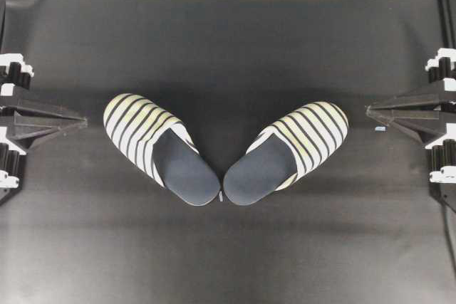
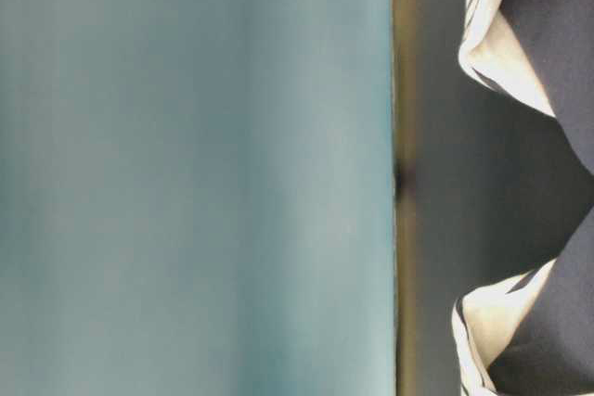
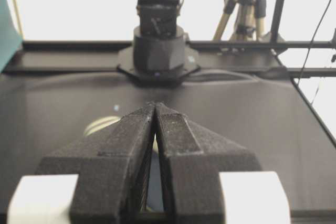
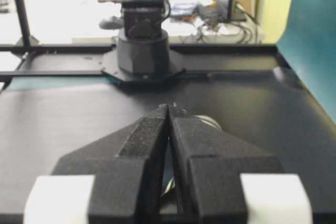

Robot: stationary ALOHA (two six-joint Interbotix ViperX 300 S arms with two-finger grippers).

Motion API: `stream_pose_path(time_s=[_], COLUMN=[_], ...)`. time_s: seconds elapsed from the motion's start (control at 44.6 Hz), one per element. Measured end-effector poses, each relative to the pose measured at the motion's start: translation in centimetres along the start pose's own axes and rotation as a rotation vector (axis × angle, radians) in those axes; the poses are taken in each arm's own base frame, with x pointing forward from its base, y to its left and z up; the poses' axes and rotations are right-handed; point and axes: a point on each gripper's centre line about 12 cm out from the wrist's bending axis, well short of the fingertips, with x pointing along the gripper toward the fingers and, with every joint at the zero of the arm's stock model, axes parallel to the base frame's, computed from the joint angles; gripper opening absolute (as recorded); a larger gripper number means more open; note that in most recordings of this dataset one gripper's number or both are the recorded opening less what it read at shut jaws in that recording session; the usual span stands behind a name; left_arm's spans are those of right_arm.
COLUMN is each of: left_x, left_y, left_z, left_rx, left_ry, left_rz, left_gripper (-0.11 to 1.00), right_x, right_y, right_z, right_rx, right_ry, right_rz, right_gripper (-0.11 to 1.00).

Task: Arrange the slippers with the left arm.
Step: 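Move the left gripper toward the left striped slipper's heel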

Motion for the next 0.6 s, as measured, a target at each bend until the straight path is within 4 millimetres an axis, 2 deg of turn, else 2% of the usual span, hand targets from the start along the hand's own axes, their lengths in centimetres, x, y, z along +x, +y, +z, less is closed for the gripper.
stream_pose_path(time_s=[0.045,0.112,0.202,0.246,0.381,0.538,0.605], left_x=[0.0,-0.1,-0.2,-0.2,-0.1,0.9,1.5], left_y=[0.0,-0.1,-0.1,-0.1,-0.1,0.2,0.4], left_z=[-0.2,-1.2,-2.0,-2.2,-2.3,-2.7,-3.2], left_rx=[-0.003,0.014,0.020,0.016,-0.018,-0.061,-0.067], left_ry=[0.008,0.060,0.115,0.132,0.152,0.231,0.282], left_rz=[-0.003,-0.009,-0.011,-0.010,-0.007,0.015,0.027], left_gripper=[0.08,0.24,0.53,0.58,0.46,0.12,0.02], right_x=[0.0,-0.1,-0.5,-0.7,-1.0,-1.0,-1.1], right_y=[0.0,0.0,-0.1,-0.2,-0.3,-0.4,-0.4], right_z=[-0.1,-0.3,-1.3,-1.5,-1.8,-2.3,-2.5], right_rx=[-0.002,-0.005,-0.006,-0.008,-0.007,-0.010,-0.008], right_ry=[0.003,0.014,0.054,0.064,0.087,0.127,0.141], right_rz=[0.000,0.000,-0.005,-0.009,-0.017,-0.019,-0.019], right_gripper=[0.06,0.23,0.51,0.55,0.42,0.12,0.03])
